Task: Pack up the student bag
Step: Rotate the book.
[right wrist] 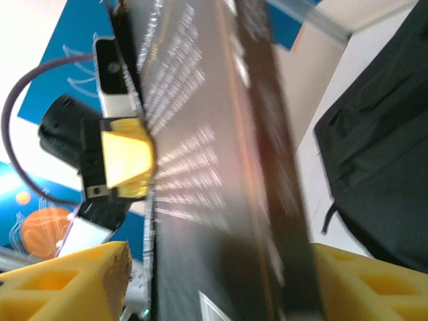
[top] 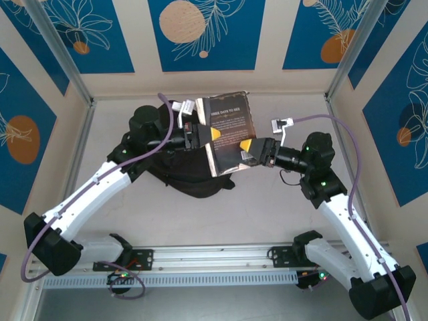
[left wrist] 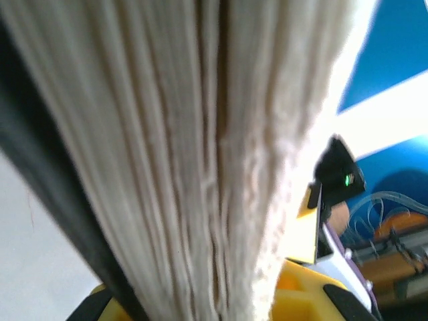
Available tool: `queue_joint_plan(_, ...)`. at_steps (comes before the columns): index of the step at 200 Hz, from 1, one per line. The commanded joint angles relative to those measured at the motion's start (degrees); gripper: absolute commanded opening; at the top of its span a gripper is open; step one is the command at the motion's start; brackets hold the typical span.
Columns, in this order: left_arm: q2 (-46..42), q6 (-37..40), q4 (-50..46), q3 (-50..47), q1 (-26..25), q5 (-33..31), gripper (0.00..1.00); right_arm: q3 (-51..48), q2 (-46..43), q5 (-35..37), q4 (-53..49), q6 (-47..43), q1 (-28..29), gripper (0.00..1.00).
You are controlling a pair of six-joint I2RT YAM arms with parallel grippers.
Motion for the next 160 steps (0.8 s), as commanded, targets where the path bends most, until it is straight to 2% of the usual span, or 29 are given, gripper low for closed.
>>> queue_joint_plan(1,-2.1,-4.9,13.5,-0.7,-1.0,-12.3,0.0,-4.8,-1.5,12.7,11.6,11.1,3.0,0.74)
queue_joint_plan(21,-1.9,-8.2,17.9,-2.5,-2.0,-17.0,0.0,-8.1,-0.6,24.0,20.5,17.6,7.6,0.76)
queue_joint_plan(58,-1.8,-10.6,21.2,-5.1,-4.6,-23.1,0.0,-5.4,2.0,36.4,23.8,16.3,14.5,0.74)
queue_joint_plan(95,-1.5,-12.7,22.6,-6.9,-5.7,-24.9,0.0,-5.0,4.2,40.8,27.4,17.7,15.9,0.58)
queue_joint_plan(117,-1.8,-13.0,22.0,-7.6,-6.0,-25.4,0.0,-5.4,4.2,41.9,27.9,17.2,15.9,0.53)
queue_joint_plan(129,-2.1,-12.9,21.0,-7.9,-6.1,-25.7,0.0,-5.9,4.0,42.5,27.5,17.7,15.8,0.46)
queue_joint_plan(160,-2.6,-12.9,19.0,-8.6,-6.1,-26.5,0.0,-6.0,3.5,41.8,25.4,17.4,15.8,0.15)
